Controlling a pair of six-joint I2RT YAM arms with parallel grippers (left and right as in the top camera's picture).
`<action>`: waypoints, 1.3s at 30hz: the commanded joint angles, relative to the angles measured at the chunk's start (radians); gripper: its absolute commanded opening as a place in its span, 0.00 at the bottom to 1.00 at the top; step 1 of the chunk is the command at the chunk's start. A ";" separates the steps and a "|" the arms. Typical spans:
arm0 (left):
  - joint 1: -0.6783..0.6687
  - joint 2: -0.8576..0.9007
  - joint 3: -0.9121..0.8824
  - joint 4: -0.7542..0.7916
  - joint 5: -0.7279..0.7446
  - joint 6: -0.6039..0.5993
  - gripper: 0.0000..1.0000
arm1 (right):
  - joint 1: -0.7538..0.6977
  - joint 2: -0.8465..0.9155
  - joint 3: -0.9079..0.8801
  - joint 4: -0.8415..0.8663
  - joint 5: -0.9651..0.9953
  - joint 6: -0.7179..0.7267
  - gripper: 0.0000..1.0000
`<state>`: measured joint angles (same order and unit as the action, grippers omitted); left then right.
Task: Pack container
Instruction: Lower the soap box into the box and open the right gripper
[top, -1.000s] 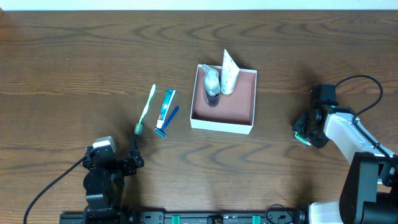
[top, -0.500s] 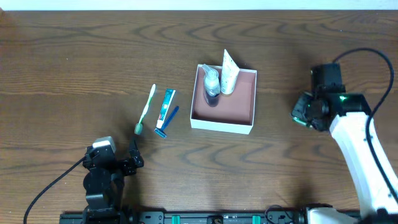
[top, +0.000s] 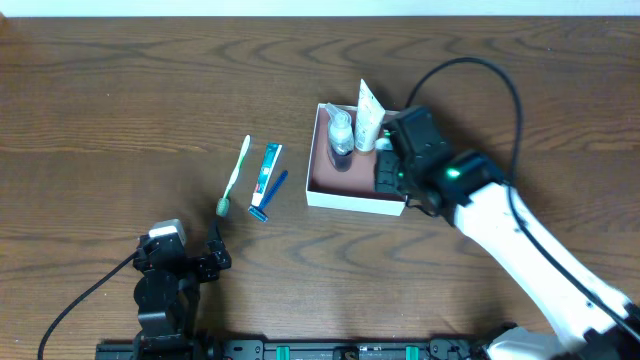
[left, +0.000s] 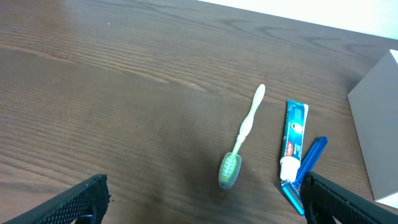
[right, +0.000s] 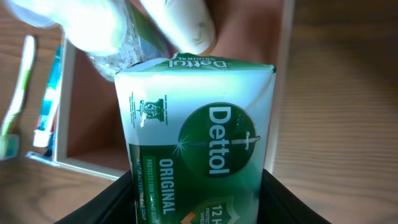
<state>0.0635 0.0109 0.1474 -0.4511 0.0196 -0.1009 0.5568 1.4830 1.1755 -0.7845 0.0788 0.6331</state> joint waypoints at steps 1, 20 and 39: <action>-0.004 -0.007 -0.018 -0.002 -0.001 -0.002 0.98 | 0.017 0.092 0.003 0.034 0.019 0.074 0.43; -0.004 -0.007 -0.018 -0.002 -0.001 -0.002 0.98 | 0.011 0.217 0.003 0.087 0.090 0.097 0.79; -0.004 -0.007 -0.018 -0.002 -0.001 -0.002 0.98 | -0.445 -0.245 0.024 -0.153 0.073 -0.100 0.99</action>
<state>0.0635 0.0109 0.1474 -0.4511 0.0196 -0.1009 0.2001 1.2793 1.1835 -0.9169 0.1528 0.6003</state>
